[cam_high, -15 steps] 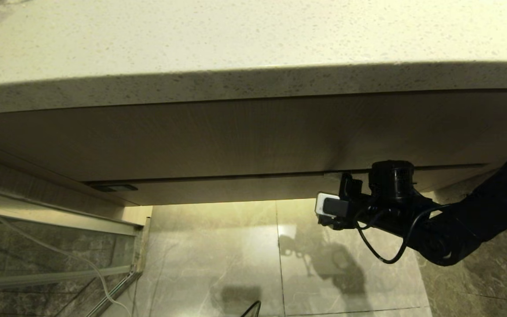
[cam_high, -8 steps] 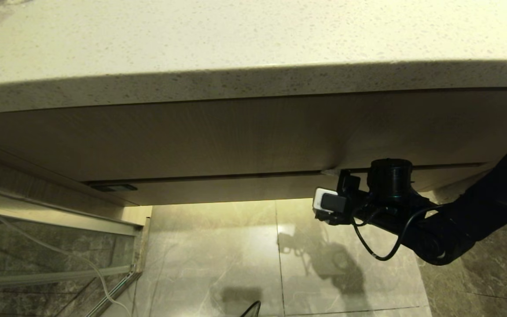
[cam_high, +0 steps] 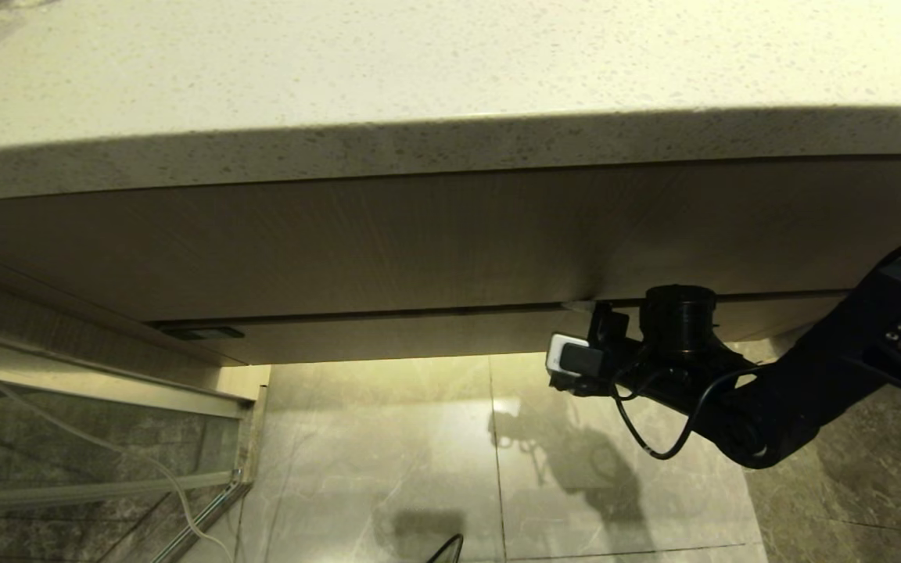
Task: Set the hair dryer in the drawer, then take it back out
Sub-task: Pull open the drawer
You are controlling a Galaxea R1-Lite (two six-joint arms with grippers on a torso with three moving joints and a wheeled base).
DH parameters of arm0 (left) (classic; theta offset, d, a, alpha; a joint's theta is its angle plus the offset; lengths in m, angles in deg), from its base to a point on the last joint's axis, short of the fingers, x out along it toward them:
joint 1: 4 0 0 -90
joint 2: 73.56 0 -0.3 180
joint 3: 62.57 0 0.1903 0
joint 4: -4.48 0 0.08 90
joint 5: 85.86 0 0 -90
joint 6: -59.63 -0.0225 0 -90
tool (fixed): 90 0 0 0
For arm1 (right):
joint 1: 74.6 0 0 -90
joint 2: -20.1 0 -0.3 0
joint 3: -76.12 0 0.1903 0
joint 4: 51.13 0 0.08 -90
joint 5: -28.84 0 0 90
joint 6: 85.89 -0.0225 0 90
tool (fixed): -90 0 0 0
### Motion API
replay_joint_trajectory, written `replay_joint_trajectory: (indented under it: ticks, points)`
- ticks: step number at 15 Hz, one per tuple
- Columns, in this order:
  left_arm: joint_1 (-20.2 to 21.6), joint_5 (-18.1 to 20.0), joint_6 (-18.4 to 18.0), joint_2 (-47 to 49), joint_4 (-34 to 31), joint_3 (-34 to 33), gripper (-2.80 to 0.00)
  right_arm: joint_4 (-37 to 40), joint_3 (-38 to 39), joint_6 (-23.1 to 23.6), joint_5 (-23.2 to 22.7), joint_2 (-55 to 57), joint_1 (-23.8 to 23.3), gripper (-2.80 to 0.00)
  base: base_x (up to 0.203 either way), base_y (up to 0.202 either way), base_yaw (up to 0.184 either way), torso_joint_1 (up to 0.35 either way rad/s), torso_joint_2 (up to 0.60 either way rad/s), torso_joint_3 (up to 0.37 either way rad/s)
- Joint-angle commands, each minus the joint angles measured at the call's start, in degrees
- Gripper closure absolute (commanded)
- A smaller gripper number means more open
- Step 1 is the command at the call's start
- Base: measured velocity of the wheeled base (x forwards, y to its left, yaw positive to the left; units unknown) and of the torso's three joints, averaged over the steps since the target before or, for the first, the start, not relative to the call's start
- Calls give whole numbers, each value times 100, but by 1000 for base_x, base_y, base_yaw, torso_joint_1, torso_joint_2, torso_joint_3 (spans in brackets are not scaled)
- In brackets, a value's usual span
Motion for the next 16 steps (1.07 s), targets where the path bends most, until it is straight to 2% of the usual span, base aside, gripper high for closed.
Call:
replay_joint_trajectory:
  ticks: [1, 16]
  points:
    - [0, -3, 0, 0, 0, 0, 0, 19, 0, 40, 113, 68, -8, -280, 0, 0, 0, 0, 0, 0]
    - [0, -3, 0, 0, 0, 0, 0, 813, 324, 57, 314, -25, 0, -280, 0, 0, 0, 0, 0, 0]
